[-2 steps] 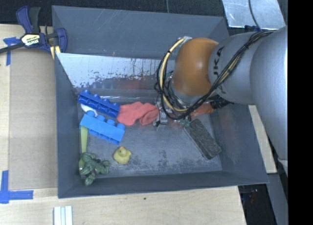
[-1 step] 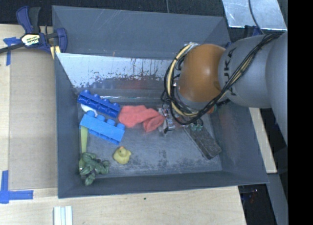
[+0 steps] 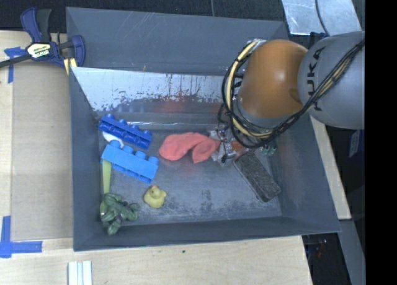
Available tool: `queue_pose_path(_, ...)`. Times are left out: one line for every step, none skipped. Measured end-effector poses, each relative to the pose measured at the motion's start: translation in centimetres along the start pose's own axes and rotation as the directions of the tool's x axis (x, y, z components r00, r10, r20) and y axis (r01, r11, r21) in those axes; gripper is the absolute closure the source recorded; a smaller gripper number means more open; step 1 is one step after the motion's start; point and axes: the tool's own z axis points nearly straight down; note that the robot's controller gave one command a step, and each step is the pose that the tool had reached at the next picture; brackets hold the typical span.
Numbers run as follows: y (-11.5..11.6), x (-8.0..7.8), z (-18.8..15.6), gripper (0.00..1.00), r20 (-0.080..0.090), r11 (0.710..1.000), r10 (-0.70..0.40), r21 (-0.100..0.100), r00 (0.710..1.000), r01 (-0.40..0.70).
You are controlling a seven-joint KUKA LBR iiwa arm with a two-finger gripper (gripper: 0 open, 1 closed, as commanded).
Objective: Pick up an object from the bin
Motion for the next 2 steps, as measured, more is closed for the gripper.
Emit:
queue_pose_path(-0.4,0.2,-3.4,1.0,0.002,0.966,0.258,0.001,0.966,-0.258)
queue_pose_path(-0.8,0.0,-10.2,1.0,0.003,0.984,0.181,0.002,0.984,-0.181)
